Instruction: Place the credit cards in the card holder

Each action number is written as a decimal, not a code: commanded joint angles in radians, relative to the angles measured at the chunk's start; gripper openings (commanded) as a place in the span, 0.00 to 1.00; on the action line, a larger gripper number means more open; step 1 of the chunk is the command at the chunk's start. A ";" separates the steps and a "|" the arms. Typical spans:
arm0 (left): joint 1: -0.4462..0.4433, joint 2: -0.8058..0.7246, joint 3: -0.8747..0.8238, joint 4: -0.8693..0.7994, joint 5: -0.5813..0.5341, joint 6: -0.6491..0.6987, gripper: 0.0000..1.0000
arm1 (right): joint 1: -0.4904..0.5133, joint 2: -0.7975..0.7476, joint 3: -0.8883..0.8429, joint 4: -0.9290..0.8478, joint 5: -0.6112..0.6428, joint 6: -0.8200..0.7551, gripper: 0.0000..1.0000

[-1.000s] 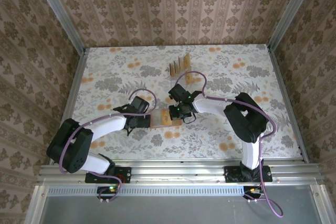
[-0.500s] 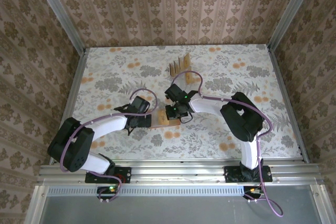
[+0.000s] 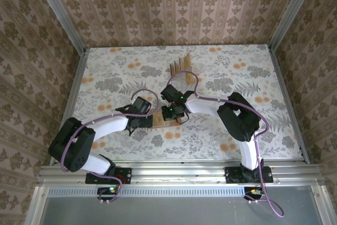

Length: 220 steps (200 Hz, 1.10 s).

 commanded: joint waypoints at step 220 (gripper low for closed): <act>-0.009 -0.043 0.033 -0.037 0.016 -0.008 1.00 | -0.091 -0.206 -0.184 -0.002 -0.024 -0.021 0.16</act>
